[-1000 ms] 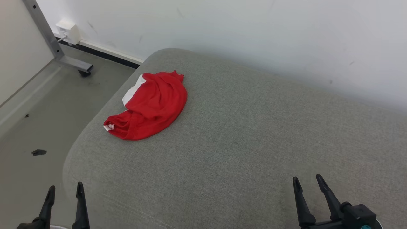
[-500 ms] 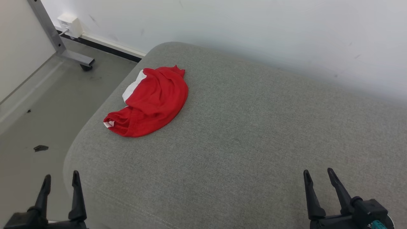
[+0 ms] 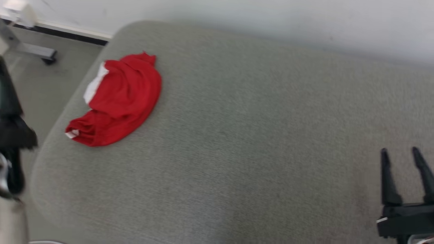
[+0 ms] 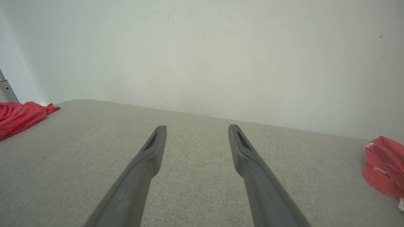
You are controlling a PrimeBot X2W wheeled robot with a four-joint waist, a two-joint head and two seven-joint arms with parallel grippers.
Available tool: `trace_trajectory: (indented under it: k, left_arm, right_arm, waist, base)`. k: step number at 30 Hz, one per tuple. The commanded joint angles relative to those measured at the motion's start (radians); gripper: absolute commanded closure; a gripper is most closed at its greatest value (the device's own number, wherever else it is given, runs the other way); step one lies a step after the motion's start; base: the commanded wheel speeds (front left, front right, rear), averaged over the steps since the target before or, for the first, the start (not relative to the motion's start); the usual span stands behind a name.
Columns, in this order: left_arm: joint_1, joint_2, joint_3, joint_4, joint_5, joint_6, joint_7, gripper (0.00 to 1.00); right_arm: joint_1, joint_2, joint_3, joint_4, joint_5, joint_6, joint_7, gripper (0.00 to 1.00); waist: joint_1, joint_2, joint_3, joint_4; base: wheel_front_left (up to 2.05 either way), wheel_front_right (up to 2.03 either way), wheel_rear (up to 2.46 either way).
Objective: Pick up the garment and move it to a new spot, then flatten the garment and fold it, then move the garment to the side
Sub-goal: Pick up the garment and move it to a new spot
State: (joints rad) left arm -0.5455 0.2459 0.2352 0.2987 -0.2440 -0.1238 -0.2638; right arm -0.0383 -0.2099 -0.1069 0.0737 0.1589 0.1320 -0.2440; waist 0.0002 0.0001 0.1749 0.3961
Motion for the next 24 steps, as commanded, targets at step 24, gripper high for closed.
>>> trace_trajectory:
  k: [24]
  left_arm:
    - [-0.374, 0.234, -0.117, 0.585, -0.232, -0.005, 0.400, 0.00]
  right_arm:
    - [-0.002, 0.042, -0.106, -0.173, -0.029, -0.002, 0.025, 0.00]
  waist:
    - [-0.0002, -0.0001, 0.339, -0.366]
  base:
    - [0.00, 0.00, 0.00]
